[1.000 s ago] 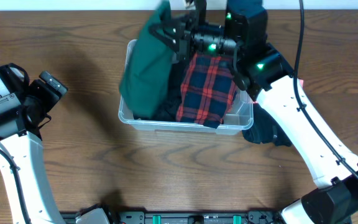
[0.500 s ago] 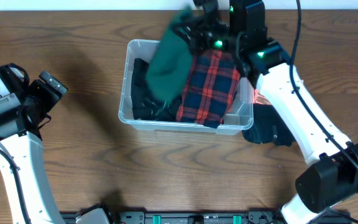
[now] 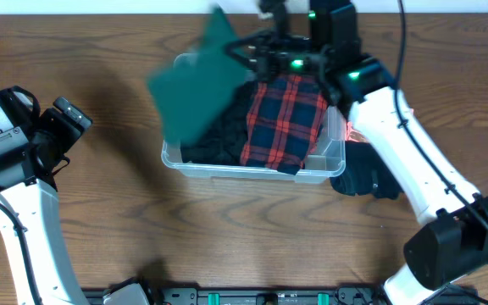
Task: Pack container
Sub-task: 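Grasp the green shirt and carry it into the container, then release the green shirt in the container and move right gripper to pink shirt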
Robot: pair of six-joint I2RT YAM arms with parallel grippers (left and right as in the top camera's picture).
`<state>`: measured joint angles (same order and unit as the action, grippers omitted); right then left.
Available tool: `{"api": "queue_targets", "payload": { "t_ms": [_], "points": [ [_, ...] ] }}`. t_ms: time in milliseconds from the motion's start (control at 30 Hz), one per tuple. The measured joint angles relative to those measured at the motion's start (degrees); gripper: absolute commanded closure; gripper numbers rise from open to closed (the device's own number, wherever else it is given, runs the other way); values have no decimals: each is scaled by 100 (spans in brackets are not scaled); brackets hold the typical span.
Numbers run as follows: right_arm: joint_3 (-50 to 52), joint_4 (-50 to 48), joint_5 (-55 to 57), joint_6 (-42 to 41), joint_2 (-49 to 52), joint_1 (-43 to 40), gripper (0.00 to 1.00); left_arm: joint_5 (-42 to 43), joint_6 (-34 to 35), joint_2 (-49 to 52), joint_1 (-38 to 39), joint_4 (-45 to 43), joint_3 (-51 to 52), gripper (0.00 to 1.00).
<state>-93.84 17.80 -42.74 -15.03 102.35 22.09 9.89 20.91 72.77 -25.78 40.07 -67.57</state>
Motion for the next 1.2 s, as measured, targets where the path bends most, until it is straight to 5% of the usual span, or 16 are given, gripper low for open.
{"api": "queue_targets", "payload": {
  "t_ms": [400,867,1033,1200],
  "points": [
    [1272,129,872,872,2,-1025,99,0,0,0,0,0,0,2],
    [1294,-4795,-684,-1165,0,474,99,-2,0,0,0,0,0,2],
    [1290,-3952,-557,-1414,-2,511,99,0,0,0,0,0,0,2],
    [1255,-1681,-125,-605,-2,164,99,0,0,0,0,2,0,2]
  ]
}}
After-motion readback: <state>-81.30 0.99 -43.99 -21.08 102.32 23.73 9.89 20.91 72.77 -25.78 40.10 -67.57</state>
